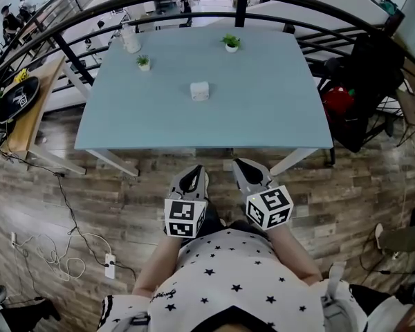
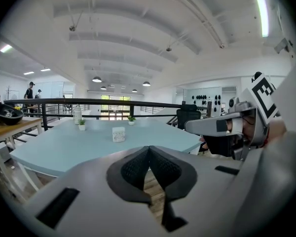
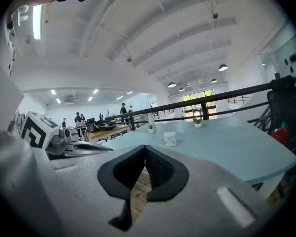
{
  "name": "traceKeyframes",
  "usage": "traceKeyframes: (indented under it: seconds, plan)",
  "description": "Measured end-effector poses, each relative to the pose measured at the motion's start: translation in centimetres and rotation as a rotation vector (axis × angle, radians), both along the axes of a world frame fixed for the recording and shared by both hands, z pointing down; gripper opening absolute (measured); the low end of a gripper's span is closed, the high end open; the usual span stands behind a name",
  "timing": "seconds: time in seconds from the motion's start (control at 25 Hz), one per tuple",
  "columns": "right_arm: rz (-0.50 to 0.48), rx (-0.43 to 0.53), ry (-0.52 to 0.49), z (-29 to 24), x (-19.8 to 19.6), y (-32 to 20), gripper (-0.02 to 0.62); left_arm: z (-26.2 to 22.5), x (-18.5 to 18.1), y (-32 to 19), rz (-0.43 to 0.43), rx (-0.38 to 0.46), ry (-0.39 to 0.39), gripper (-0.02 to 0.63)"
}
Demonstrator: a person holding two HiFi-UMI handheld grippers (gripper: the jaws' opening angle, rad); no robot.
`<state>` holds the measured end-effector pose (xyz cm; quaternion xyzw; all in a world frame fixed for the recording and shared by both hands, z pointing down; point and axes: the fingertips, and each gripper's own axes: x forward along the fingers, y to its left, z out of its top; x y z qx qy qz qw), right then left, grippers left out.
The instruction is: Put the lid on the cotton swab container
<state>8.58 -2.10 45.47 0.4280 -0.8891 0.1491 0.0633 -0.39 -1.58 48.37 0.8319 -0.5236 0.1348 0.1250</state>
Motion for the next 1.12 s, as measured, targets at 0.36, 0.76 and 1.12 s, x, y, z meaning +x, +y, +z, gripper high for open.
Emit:
traceKeyframes:
  seconds: [0.36, 0.76, 1.12]
  plan:
    - [0.034, 0.037, 0.012, -0.6, 0.5, 0.7, 0.006, -0.6, 0.0, 0.7, -0.003, 0.011, 0.001, 0.003]
    - [0.018, 0.049, 0.015, -0.8, 0.0, 0.8, 0.006, -1.0, -0.3, 0.8, -0.009, 0.021, 0.008, 0.003]
    - [0.011, 0.047, 0.013, -0.8, -0.1, 0.6, 0.006, -1.2, -0.5, 0.6, -0.019, 0.029, 0.026, 0.003]
